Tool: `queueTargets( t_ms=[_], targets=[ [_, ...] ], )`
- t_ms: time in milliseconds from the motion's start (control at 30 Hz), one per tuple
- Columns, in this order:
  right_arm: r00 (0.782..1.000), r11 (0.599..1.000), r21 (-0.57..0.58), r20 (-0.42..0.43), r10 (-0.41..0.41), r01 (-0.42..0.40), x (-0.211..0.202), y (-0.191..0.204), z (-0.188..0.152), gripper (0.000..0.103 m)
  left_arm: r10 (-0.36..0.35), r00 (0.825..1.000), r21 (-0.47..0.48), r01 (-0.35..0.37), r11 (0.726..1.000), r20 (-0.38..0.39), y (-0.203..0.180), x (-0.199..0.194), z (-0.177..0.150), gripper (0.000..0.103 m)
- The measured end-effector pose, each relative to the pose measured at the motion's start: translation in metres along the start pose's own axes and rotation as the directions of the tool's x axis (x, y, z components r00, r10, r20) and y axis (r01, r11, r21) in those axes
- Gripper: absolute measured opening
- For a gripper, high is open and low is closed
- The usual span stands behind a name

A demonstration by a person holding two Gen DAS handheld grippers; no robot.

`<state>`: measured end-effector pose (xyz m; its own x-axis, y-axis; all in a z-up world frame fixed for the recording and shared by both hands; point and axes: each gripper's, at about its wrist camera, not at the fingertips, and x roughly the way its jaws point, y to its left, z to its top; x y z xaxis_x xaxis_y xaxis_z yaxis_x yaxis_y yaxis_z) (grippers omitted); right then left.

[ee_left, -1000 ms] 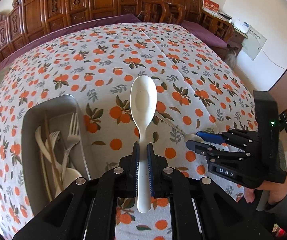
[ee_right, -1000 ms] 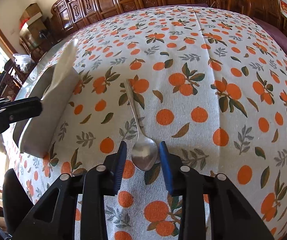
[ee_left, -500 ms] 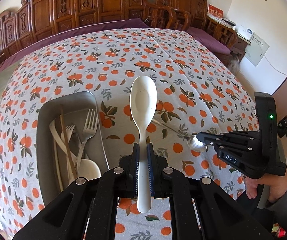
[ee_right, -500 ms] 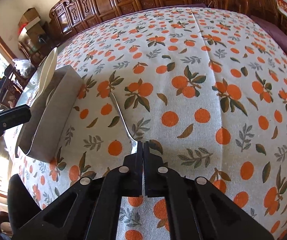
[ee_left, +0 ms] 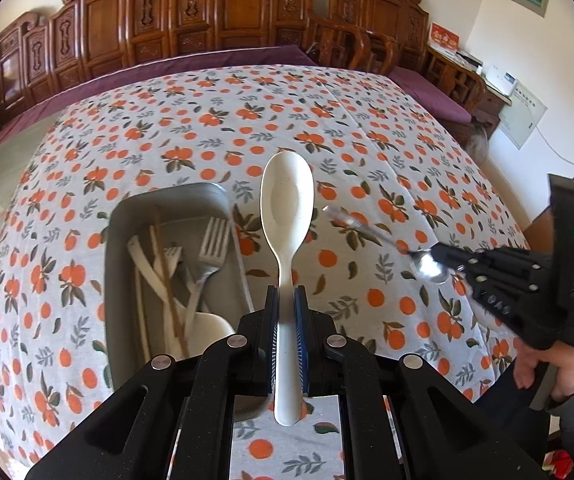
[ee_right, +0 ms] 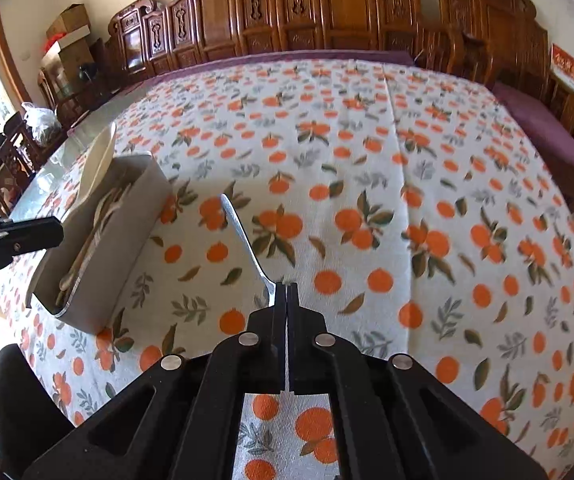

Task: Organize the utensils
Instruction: 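Lower the white spoon into the tray with the left tool while the right tool carries the metal spoon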

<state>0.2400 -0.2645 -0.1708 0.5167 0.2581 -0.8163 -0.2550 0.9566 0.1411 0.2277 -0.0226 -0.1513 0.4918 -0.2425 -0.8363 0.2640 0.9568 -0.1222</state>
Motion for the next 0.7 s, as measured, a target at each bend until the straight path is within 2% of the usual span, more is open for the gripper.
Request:
queueTargets(
  t_ms=[367,700],
  targets=[
    [0.998,1.000,-0.018,0.062,0.017,-0.016,-0.026,0.012,0.023,0.001,0.040,0.999,-0.055,-0.040,0.998,0.001,0.038,-0.002,-0.004,0.007],
    [0.996,0.998,-0.051,0.074,0.050,-0.046,-0.034,0.033,0.032,0.001,0.066,0.996,-0.112,-0.073,0.991,-0.062,0.067,0.029,-0.010,0.007]
  ],
)
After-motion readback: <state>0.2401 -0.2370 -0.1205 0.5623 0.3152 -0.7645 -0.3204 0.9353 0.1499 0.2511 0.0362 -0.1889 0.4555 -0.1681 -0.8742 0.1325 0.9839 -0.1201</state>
